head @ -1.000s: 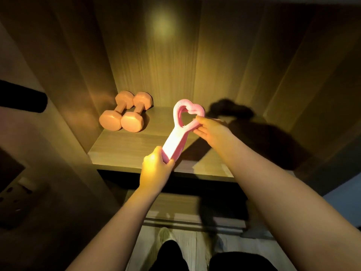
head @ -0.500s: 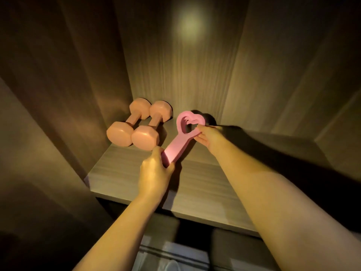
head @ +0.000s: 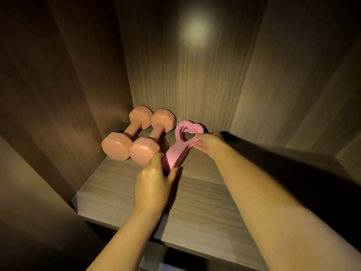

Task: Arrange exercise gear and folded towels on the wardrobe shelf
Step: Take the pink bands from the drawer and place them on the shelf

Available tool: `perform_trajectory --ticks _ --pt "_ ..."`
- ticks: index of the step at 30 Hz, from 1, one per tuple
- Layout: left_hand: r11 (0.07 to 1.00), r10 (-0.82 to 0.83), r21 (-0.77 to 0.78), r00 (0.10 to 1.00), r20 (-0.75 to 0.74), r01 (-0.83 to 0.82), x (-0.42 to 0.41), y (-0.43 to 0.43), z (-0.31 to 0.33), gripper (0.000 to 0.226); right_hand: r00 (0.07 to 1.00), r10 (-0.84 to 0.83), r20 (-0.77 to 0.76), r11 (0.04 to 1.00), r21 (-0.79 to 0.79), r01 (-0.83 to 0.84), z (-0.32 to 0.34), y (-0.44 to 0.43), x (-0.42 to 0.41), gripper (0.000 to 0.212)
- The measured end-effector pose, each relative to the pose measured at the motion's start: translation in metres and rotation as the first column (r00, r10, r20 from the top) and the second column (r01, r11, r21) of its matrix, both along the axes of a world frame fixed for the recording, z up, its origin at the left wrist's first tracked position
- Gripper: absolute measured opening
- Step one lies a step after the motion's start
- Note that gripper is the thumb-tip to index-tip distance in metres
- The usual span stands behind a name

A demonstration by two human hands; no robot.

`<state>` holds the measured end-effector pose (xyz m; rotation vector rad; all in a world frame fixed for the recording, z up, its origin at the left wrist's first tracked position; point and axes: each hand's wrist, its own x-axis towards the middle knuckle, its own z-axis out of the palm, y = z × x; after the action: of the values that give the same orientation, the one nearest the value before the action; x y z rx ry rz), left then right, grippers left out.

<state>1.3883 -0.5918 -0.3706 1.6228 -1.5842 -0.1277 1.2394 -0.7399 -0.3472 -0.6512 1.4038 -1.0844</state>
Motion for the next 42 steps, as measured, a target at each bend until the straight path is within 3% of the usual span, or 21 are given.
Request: perform_trajectory --ticks 5,11,16,19,21,23,27,33,37,42 --pt "0.996 -0.028 -0.081 0.999 0.020 0.030 0.000 0.001 -0.001 0.034 0.998 0.057 -0.023 0.998 -0.022 -0.058 0.000 -0.003 0.001 0.032" --pt "0.992 -0.052 -0.112 0.990 0.128 0.066 0.009 0.004 -0.004 0.033 0.988 0.154 -0.025 0.987 -0.044 -0.155 -0.001 0.002 0.001 0.016" --pt "0.998 -0.022 -0.054 0.996 0.091 0.027 0.011 0.002 -0.003 0.036 0.996 0.071 -0.054 0.997 -0.018 -0.072 -0.002 -0.003 0.007 0.031" --pt "0.999 -0.008 -0.035 0.995 0.099 0.011 0.009 -0.001 0.000 0.039 0.932 0.041 -0.361 0.999 -0.003 -0.045 0.000 -0.008 0.014 0.040" --pt "1.000 -0.002 -0.011 0.990 0.139 0.004 0.008 0.000 0.002 0.044 0.785 0.064 -0.616 0.997 -0.001 -0.081 0.001 -0.007 0.014 0.043" --pt "1.000 -0.002 0.001 0.985 0.174 0.002 0.009 0.002 0.003 0.051 0.694 0.067 -0.717 0.994 -0.010 -0.107 0.000 -0.006 0.009 0.042" --pt "0.998 -0.046 -0.027 0.969 0.243 0.054 0.010 0.006 0.005 0.051 0.746 0.025 -0.666 0.988 -0.096 -0.118 -0.007 -0.003 0.003 0.042" --pt "0.988 -0.120 -0.058 0.942 0.312 0.145 0.011 0.002 0.008 0.035 0.828 -0.040 -0.559 0.988 -0.147 -0.052 -0.007 -0.003 0.012 0.024" --pt "0.988 -0.119 -0.063 0.945 0.303 0.145 0.012 -0.002 0.006 0.023 0.830 -0.036 -0.557 0.986 -0.154 -0.060 -0.010 -0.003 0.012 0.024" --pt "0.992 -0.092 -0.057 0.945 0.313 0.116 0.011 0.002 0.002 0.026 0.840 -0.040 -0.541 0.983 -0.173 -0.065 -0.008 -0.003 0.010 0.028"
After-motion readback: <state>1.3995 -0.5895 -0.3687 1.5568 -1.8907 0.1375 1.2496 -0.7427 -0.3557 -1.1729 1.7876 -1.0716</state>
